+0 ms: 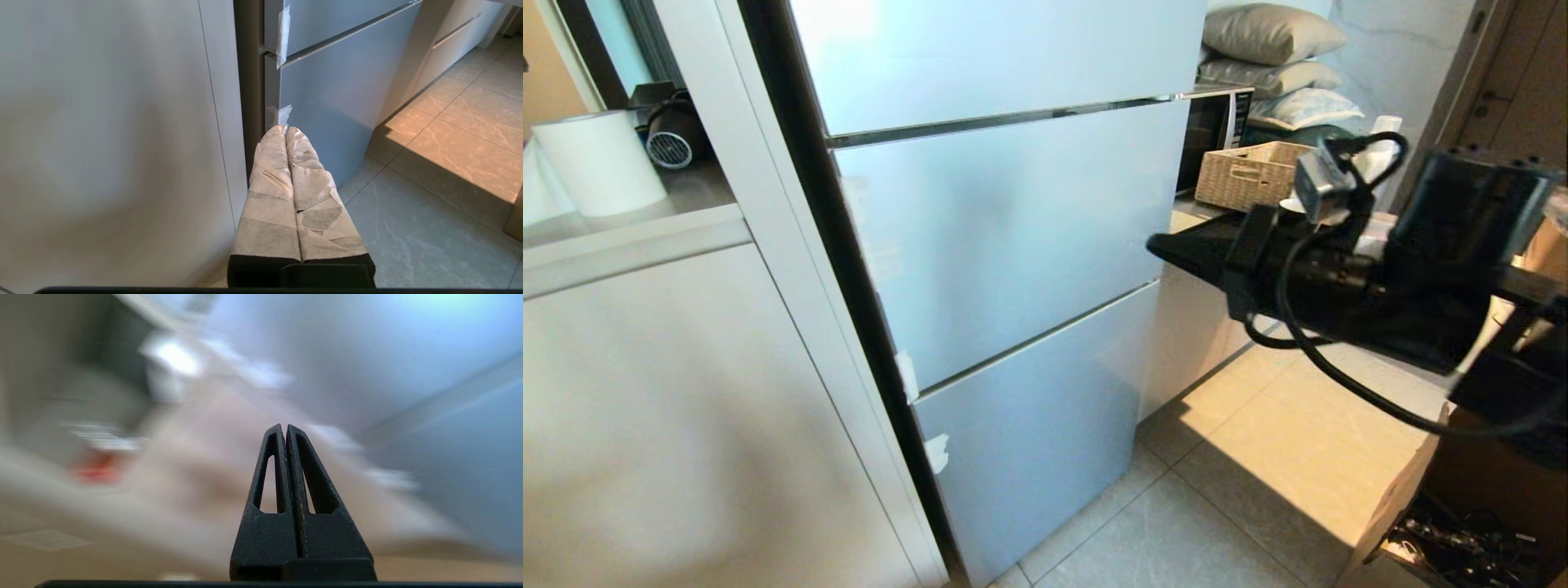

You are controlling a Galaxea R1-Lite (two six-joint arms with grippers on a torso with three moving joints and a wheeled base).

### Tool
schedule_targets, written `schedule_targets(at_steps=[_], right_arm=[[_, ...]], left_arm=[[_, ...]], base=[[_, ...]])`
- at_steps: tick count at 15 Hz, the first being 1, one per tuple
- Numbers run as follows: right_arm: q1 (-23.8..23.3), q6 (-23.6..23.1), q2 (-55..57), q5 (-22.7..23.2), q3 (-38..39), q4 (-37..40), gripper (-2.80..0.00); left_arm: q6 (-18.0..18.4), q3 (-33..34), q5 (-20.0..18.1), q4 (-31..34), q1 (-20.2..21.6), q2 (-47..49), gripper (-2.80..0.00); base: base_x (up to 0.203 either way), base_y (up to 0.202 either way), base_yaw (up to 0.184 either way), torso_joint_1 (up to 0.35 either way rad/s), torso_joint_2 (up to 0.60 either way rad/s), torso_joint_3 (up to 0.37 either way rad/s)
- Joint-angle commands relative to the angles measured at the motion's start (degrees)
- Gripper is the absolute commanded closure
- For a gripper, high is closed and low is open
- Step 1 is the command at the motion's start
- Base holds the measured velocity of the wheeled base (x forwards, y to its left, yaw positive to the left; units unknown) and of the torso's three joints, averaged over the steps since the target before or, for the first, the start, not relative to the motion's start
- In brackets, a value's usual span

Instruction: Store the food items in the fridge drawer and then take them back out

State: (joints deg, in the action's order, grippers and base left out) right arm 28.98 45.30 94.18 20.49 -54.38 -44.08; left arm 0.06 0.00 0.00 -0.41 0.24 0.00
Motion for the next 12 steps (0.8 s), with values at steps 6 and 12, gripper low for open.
schedule_targets(at_steps=[6, 12], right_arm=[[-15.16, -31.81, -48.80, -14.71, 34.80, 16.15, 0.00], [-27.99, -43.58, -86.89, -10.48, 49.99, 38.02, 0.00]], left_arm=[[0.03, 0.09, 0.00, -0.02, 0.02, 0.00, 0.00], [-0.01, 0.04, 0.09, -0.02, 0.02, 0.00, 0.00]], base=[[0.000, 0.000, 0.000, 0.000, 0.00, 0.000], [0.000, 0.000, 0.000, 0.000, 0.00, 0.000]])
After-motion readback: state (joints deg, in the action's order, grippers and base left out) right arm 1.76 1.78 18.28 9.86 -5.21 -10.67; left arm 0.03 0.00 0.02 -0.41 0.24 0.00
